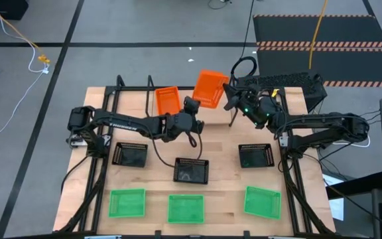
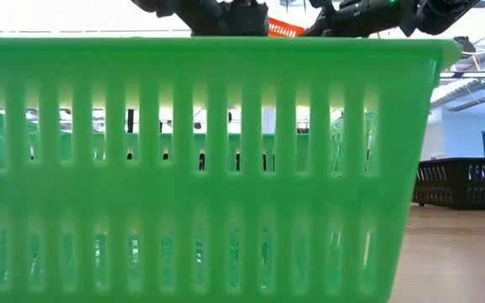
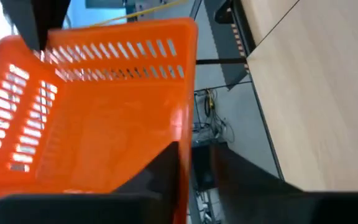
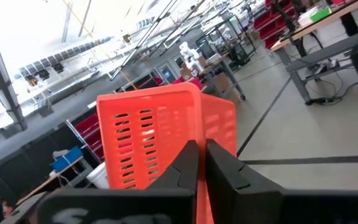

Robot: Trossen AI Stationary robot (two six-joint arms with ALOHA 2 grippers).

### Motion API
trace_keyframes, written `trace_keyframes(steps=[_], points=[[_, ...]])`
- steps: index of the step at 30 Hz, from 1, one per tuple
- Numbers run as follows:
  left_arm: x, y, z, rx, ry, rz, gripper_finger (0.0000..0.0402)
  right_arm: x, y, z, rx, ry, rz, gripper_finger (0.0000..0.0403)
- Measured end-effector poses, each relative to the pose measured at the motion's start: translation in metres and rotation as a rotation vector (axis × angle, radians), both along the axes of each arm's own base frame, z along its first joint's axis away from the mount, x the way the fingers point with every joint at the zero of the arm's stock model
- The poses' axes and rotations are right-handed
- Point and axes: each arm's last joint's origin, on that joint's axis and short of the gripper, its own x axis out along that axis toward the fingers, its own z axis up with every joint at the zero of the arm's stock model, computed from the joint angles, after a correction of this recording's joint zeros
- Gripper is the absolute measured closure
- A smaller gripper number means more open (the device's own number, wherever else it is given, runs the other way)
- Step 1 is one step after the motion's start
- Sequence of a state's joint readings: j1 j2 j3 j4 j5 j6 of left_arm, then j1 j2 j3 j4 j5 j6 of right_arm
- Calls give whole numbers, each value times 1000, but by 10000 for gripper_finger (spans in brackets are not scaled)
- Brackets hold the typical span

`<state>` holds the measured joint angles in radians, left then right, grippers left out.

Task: Stack baskets on shelf by color
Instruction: Stack the orange basket on top of the orange baskets on the shelf

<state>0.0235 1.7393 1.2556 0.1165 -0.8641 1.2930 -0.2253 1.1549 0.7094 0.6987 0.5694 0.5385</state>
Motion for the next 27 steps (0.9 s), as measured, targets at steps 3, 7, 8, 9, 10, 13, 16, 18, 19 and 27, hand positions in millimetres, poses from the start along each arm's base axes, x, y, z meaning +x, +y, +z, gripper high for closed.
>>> trace_keyframes(steps=[3,7,8,9,10,13,16,18,19,27], points=[[0,0,0,-4,-1,-9,384,1,1,0,-13,3,32,388],[-2,0,5,-47,-63,5,389,-2,3,6,-143,79,93,358],[-4,-1,7,-69,-101,20,391,-3,5,8,-209,128,89,348],[-7,-3,12,-90,-135,30,394,-5,7,10,-265,181,81,338],[-14,-4,18,-111,-137,37,394,-7,9,11,-315,228,78,327],[-34,-5,36,-189,-192,62,394,-13,15,16,-425,326,75,294],[-63,-2,52,-316,-197,77,396,-18,24,19,-475,365,126,265],[-84,7,60,-479,-219,70,396,-20,30,14,-468,385,179,252],[-93,12,61,-572,-211,71,396,-20,33,11,-456,377,212,249],[-115,55,47,-826,-233,248,397,-30,51,-38,-399,288,337,246]])
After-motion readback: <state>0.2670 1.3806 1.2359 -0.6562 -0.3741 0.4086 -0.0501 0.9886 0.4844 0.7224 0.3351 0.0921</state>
